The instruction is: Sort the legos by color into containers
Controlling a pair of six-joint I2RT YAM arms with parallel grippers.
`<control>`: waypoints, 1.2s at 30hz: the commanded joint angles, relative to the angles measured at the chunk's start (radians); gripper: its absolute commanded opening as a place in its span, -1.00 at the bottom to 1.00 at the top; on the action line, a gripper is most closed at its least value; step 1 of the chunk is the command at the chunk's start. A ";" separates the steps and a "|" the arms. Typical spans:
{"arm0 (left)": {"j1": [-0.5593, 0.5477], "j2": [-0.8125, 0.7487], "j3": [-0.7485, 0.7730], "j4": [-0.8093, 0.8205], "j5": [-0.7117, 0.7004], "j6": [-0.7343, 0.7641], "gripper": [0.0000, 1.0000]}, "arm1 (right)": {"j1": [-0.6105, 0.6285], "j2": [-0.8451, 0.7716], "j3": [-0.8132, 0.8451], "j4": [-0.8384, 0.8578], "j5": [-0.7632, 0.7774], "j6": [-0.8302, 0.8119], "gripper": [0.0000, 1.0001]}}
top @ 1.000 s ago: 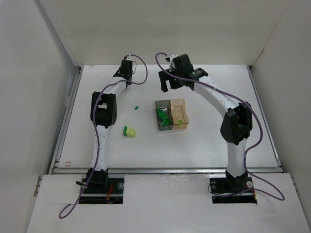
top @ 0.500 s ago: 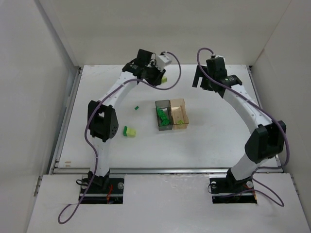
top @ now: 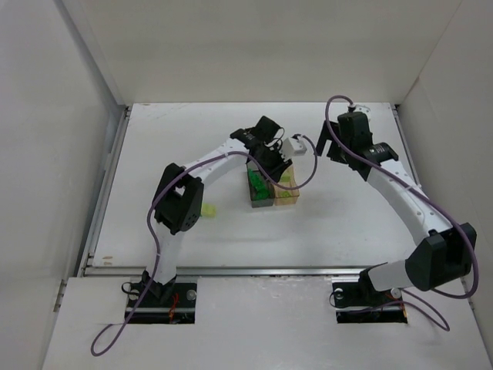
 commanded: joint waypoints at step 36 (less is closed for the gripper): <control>0.278 -0.130 -0.318 0.183 -0.499 -0.179 0.14 | 0.174 0.135 0.068 0.106 -0.085 -0.107 0.98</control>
